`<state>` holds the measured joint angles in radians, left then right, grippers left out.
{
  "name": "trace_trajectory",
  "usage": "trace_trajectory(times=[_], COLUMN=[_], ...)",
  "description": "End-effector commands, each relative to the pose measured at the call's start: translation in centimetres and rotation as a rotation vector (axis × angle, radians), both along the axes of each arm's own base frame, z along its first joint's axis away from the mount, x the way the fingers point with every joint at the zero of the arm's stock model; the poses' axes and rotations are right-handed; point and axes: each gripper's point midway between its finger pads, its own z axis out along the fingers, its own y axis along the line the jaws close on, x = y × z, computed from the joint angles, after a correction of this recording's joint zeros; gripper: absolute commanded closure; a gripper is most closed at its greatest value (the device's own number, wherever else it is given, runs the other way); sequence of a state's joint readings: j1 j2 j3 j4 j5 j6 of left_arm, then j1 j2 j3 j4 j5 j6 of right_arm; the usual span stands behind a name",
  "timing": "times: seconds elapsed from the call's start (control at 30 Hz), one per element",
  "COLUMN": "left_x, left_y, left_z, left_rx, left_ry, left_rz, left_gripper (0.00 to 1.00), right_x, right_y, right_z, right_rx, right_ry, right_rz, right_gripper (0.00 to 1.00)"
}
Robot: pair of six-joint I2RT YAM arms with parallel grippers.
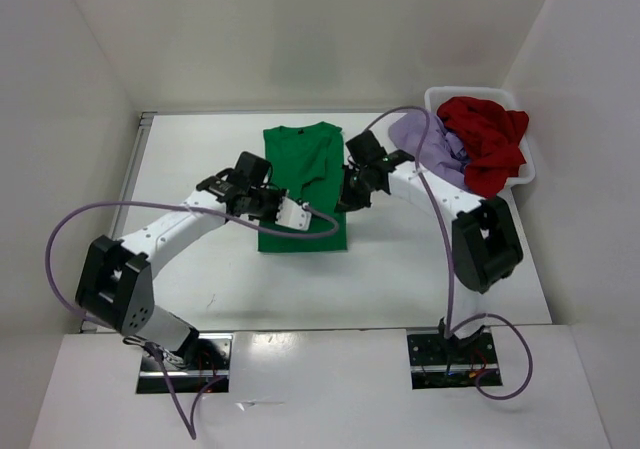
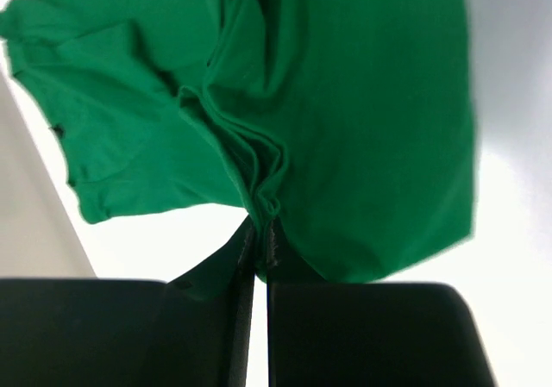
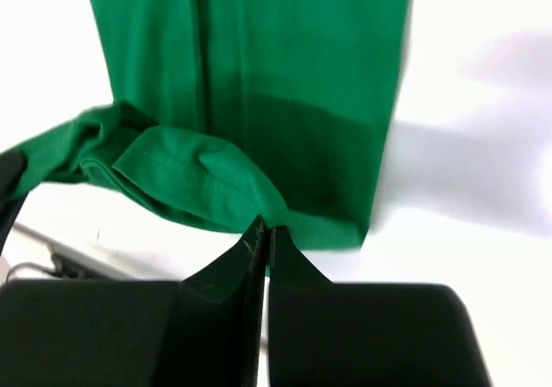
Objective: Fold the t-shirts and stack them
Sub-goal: Fold the folded rectangular tshirt in 1/3 of the way
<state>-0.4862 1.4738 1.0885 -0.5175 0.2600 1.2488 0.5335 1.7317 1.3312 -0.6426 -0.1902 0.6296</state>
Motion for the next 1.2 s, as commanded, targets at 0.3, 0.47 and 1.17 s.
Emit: trace_trajectory(times=[0.3,0.47,1.17], left_x=[8.2,9.7,10.7], left_y=[-1.7,-1.0,-1.0], left_z=[0.2,-0.6,-4.9], left_rx=[-0.117,-0.131,-0.126], left_ry=[-0.092,-0.109,-0.144], left_rz=[0.036,0.059,0.035], left_gripper=[1.00,1.00,0.84], right_x=[8.5,10.2,13.8], right_y=[0.0,-0.9,-2.1], right_z=[-1.9,-2.0,-5.1], right_rx=[-0.025,-0.014,-0.021], right_ry=[-0.023,-0.026,0.005], right_rz=[0.087,0.057,-0.003], right_gripper=[1.00,1.00,0.59])
